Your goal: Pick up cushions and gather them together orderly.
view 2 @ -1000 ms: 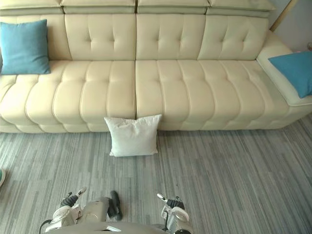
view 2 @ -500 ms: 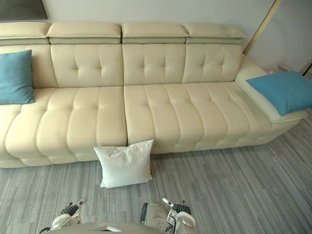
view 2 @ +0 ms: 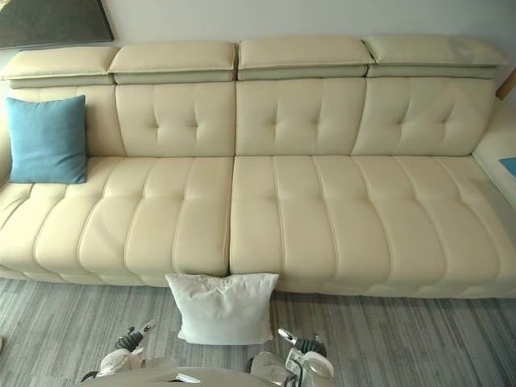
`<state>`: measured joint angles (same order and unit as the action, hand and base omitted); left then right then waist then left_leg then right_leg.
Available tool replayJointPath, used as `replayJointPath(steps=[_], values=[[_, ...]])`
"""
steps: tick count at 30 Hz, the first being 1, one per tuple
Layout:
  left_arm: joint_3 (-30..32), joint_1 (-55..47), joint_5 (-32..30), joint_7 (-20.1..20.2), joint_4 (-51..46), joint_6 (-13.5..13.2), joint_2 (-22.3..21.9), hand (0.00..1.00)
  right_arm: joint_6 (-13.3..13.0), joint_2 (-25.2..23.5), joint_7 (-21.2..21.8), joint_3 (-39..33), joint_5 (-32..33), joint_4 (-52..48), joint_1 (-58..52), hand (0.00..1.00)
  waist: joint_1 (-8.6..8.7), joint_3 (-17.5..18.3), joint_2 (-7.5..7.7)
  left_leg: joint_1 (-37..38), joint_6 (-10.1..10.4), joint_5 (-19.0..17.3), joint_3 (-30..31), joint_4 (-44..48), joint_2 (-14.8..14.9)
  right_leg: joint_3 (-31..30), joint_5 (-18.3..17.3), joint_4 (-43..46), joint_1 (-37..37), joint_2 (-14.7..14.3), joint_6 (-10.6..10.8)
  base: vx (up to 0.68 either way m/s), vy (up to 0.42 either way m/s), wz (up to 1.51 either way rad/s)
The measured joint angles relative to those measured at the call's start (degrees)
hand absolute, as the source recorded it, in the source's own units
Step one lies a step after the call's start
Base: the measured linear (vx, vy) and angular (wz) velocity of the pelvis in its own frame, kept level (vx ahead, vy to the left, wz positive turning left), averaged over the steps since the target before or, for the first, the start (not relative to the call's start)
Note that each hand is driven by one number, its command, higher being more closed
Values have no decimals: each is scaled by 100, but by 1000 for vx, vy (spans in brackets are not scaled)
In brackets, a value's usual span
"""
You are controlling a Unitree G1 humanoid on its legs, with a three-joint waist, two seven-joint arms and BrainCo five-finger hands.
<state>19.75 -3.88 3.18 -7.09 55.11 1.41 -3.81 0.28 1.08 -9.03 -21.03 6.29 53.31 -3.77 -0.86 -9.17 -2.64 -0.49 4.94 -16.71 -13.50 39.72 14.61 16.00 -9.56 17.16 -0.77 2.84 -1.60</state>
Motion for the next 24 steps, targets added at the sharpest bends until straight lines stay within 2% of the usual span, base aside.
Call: replayJointPath(steps=[2, 3, 4, 5, 6, 9, 13, 17, 20, 24], values=[[-15, -2, -1, -15, 15, 1, 82, 0, 14, -28, -13, 2, 2, -7, -16, 0, -5, -41, 101, -65, -63, 92, -79, -1054, 93, -101, -61, 121, -2, 261, 336, 8, 247, -2], [-16, 0, -2, -24, 29, 1, 75, 0, 19, -24, -15, 3, 2, -19, -23, 0, -5, -32, 84, -62, 30, 227, -33, -1392, 87, -130, -94, 187, 28, 278, 435, -24, 241, -13], [-4, 16, -1, -37, 90, -2, 127, 0, 32, -48, -22, 21, -2, -34, -4, 0, -47, 37, 103, 64, 337, 140, 92, -1700, -126, -354, -114, 287, 200, 357, 604, -29, 246, -14], [-22, 20, -2, -40, 95, -3, 183, 0, 50, -70, -23, 29, -2, -40, -24, 0, -47, 70, 181, 51, 293, 164, 77, -1738, -220, -421, -87, 257, 228, 420, 607, -7, 322, -18], [-32, 43, 5, -50, 159, -3, 309, 0, 88, -166, -22, 33, -1, -11, -55, 0, -62, 121, 360, 38, 223, 192, -8, -1817, -402, -571, 26, 125, 266, 533, 646, -1, 287, -12], [-153, 59, 0, -48, 248, -1, 448, 0, 112, -268, -21, 66, -3, -2, -67, 0, -38, 177, 476, 93, 132, 186, -186, -1877, -553, -727, 329, -276, 193, 614, 678, -29, 207, -23], [-239, 89, -7, -51, 372, -3, 461, 0, 115, -241, -20, 225, -5, -3, -59, 0, -37, 198, 450, 176, 32, 297, -554, -2135, -655, -1086, 697, -703, 271, 610, 816, -55, 72, -45], [-353, 102, -10, -50, 423, -2, 451, 0, 112, -188, -20, 283, -4, -4, -51, 0, -35, 237, 450, 339, 53, 547, -703, -2501, -729, -1223, 858, -973, 290, 576, 797, -63, -19, -19], [-414, 99, -10, -50, 450, -2, 413, 0, 114, -131, -20, 308, -5, -3, -62, 0, -40, 289, 379, 373, 55, 640, -695, -2659, -731, -1227, 910, -1056, 283, 546, 780, -72, -49, -2], [-417, 137, -6, -109, 434, -7, 397, 0, 112, -18, -28, 725, -10, -27, -1, 0, -84, 262, 393, 325, 65, 674, -734, -2691, -717, -1307, 1059, -1229, 300, 504, 757, -52, -19, -9]])
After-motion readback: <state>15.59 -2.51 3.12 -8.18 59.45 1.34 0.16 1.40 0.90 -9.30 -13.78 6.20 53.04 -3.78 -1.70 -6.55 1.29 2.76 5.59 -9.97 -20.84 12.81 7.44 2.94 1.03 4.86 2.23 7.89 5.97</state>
